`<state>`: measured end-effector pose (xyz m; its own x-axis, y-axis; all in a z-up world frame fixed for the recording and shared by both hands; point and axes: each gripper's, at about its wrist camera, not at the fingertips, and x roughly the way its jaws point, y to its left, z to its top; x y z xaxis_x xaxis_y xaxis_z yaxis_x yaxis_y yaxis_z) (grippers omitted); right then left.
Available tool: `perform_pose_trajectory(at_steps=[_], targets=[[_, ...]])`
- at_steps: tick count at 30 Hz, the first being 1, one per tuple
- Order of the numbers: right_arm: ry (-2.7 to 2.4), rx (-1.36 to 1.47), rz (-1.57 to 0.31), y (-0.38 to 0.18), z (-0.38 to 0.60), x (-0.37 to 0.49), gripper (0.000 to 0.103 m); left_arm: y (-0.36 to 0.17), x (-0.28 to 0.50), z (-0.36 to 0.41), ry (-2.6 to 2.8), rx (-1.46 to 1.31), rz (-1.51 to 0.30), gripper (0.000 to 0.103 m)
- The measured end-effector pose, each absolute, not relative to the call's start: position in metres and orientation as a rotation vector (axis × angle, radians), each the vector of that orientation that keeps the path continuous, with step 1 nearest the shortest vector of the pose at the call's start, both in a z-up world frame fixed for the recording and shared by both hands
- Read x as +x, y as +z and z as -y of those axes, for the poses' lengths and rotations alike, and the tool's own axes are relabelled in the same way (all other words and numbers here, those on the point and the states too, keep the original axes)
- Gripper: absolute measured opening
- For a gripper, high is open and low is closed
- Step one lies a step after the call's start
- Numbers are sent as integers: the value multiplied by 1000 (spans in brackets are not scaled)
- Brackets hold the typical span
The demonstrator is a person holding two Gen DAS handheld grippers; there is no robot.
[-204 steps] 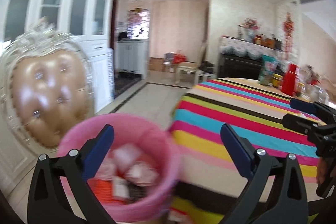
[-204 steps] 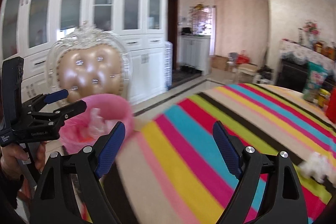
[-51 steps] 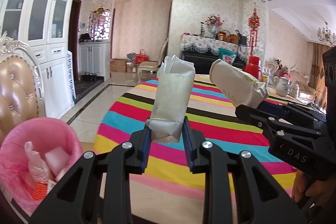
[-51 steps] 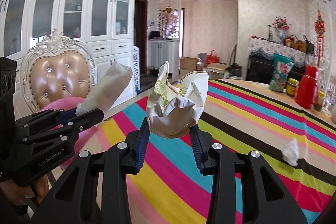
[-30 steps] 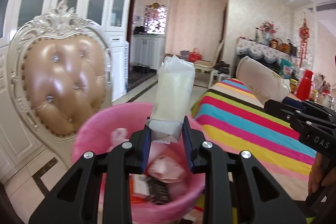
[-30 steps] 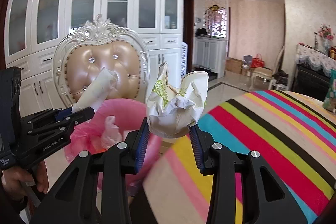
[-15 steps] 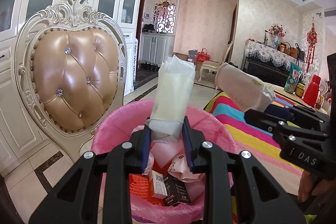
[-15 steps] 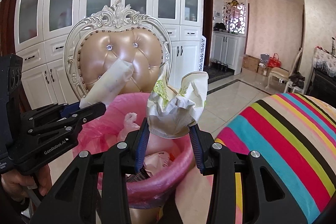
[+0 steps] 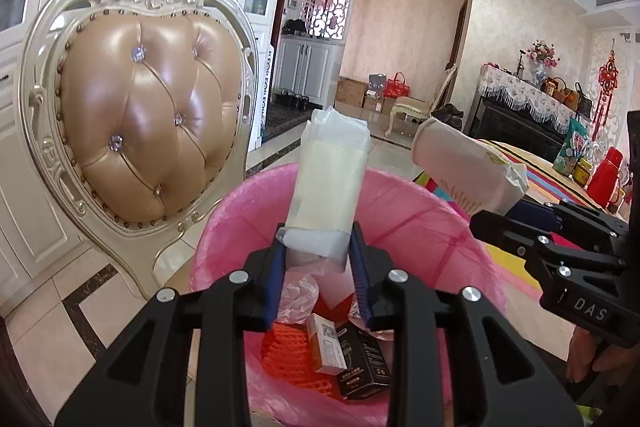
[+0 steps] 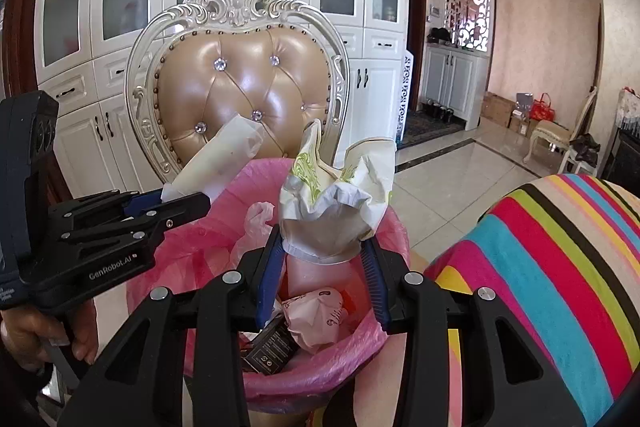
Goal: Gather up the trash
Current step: 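Open both tools over the bin to drop the tissue and cup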
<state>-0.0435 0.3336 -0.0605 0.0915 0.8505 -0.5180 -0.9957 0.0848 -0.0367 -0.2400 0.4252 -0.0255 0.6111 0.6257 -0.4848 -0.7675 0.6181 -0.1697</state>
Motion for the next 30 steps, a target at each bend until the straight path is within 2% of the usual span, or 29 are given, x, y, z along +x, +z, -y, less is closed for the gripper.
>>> perform_pose_trajectory(at_steps=[7, 9, 10, 18, 24, 26, 28, 30], targets=[[1465, -424, -459, -67, -347, -31, 39, -33, -236, -440, 816, -413, -429, 36], [1487, -408, -481, -68, -349, -26, 40, -36, -236, -442, 817, -417, -437, 41], [1488, -403, -489, -69, -348, -25, 46, -37, -237, -442, 827, -418, -437, 43], [1479, -358, -472, -57, -319, -24, 53, -27, -256, -421, 839, -409, -408, 44], [1440, -328, -426, -37, -271, -21, 55, -3, -260, -396, 834, -369, -352, 59], [1413, -317, -415, -31, -248, -19, 61, 3, -257, -386, 837, -351, -338, 75], [1390, -310, -407, -27, -226, -18, 62, 9, -252, -375, 821, -344, -318, 81], [1338, -313, -403, -24, -194, -17, 68, 14, -240, -361, 785, -331, -310, 88]])
